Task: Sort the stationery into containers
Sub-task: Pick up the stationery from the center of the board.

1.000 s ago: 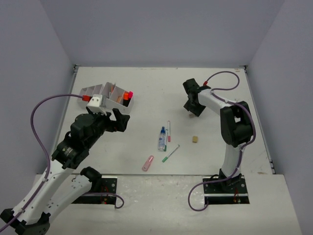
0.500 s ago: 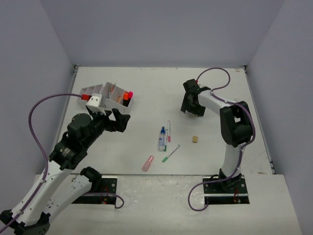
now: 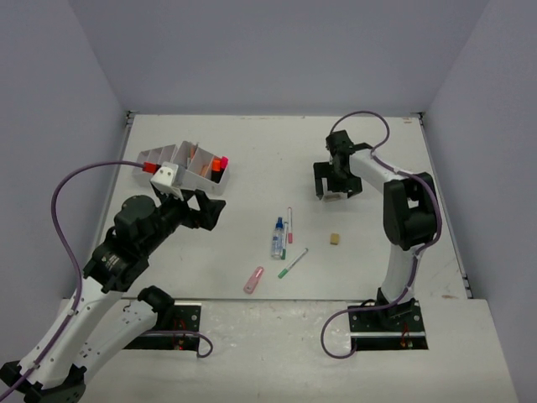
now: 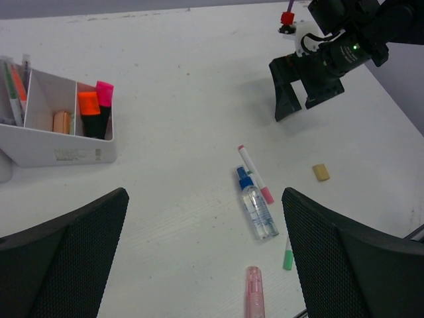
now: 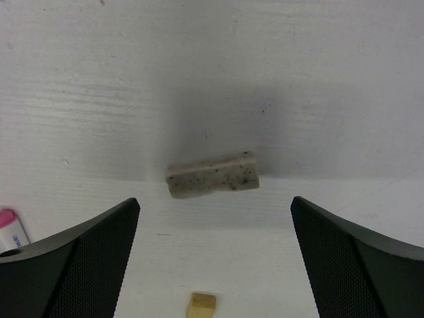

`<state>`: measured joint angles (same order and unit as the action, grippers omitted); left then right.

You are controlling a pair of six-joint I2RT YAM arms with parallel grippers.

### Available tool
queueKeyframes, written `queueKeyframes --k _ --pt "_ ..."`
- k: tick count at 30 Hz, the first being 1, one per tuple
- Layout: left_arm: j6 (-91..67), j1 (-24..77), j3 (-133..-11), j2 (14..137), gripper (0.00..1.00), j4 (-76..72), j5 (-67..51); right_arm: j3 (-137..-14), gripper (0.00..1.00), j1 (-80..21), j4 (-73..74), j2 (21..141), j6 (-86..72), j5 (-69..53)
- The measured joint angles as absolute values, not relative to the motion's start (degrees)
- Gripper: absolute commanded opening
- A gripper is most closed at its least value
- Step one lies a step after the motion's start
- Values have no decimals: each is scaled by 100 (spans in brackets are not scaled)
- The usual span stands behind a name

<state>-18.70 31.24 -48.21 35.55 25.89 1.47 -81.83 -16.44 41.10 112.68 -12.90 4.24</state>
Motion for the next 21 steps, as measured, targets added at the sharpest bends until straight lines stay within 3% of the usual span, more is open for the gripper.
queueKeyframes --k 9,21 --pt "-1787 3124 -4826 3569 100 2589 -126 -8828 92 -1579 4631 11860 -787 197" --pt "-1539 3124 -4925 3474 100 2597 -260 -9193 77 -1563 4895 11979 -742 177"
